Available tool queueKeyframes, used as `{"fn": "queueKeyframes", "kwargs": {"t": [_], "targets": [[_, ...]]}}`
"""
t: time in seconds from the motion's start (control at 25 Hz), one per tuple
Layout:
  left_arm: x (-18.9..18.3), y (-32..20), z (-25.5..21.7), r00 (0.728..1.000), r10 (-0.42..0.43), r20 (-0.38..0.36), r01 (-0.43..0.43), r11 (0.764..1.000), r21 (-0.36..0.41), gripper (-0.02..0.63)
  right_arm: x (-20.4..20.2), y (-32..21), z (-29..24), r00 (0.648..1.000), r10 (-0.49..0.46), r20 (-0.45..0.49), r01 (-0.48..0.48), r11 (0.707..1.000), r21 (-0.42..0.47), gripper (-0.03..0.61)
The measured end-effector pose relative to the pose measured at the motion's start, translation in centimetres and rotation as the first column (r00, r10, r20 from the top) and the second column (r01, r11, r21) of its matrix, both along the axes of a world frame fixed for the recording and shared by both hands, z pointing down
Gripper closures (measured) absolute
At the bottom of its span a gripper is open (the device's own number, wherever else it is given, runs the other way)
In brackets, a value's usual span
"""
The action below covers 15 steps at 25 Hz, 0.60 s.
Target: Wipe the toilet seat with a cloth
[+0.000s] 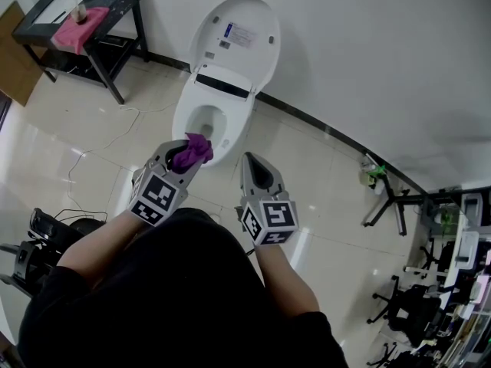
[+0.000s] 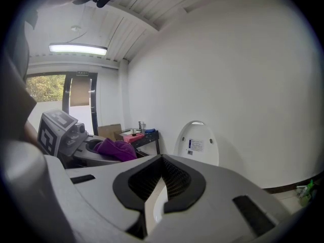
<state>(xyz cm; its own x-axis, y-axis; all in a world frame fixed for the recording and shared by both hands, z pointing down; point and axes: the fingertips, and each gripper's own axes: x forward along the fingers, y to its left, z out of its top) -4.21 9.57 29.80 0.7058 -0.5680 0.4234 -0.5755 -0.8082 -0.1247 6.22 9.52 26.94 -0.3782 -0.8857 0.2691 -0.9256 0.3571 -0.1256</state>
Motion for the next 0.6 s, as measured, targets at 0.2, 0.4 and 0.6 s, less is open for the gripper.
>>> {"fn": "queueKeyframes", "kwargs": {"t": [0.2,0.4,0.6], "targets": [[-0.1,0.0,0.2,1.000,0.000,-0.002,0.000,1.000,-0.009,0.514,-0.1,-0.3,0.1,1.000,0.000,-0.002,0.000,1.000,-0.002,0.565],[-0.1,-0.5,-0.9,1.000,0.013,0.001,-0.013,1.000,0.025,0.514,-0.4,-0.6,0.3,1.000,-0.004,-0.007,0.004,1.000,-0.004,0.565],[-0.2,-0.7,-0.4,1.000,-0.004,-0.011,0.004,1.000,0.006,0.514,-0.6,-0.8,0.3,1.000,-0.012,-0.013,0.012,1.000,-0.002,0.565]]}}
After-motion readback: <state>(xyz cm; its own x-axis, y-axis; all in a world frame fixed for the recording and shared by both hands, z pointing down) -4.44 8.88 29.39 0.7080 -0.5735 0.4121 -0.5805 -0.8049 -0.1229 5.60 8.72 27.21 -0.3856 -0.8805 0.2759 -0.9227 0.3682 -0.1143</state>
